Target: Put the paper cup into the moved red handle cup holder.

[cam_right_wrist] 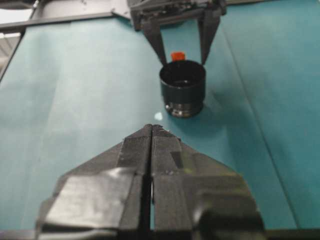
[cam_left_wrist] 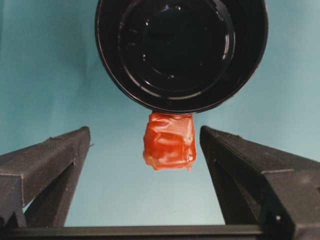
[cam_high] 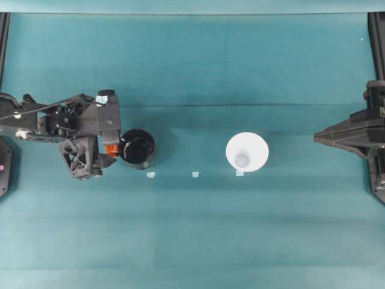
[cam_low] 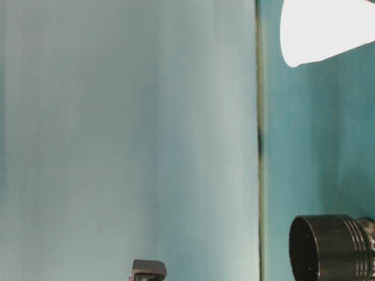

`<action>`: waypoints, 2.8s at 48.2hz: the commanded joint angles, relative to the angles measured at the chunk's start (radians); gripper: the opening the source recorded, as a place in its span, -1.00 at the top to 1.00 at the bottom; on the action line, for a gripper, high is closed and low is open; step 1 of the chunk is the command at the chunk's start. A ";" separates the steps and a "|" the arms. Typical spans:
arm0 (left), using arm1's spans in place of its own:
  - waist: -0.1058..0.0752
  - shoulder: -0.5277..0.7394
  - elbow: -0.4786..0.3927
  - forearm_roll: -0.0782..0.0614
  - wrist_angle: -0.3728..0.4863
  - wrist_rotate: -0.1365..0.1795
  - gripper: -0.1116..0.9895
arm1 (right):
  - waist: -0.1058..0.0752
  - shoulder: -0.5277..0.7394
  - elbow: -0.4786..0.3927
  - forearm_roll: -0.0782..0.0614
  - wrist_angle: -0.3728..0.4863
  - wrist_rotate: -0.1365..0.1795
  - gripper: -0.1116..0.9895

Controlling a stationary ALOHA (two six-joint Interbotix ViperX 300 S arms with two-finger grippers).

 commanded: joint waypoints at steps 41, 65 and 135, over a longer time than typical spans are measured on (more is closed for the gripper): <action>0.002 -0.005 -0.003 0.003 -0.040 0.012 0.28 | -0.002 0.008 -0.003 0.003 -0.005 0.006 0.99; 0.002 -0.003 -0.009 0.003 -0.038 0.054 0.28 | -0.002 0.006 -0.003 0.003 -0.005 0.006 0.99; -0.080 0.107 -0.411 0.003 0.179 0.041 0.28 | -0.002 -0.005 -0.005 0.002 -0.003 0.006 0.99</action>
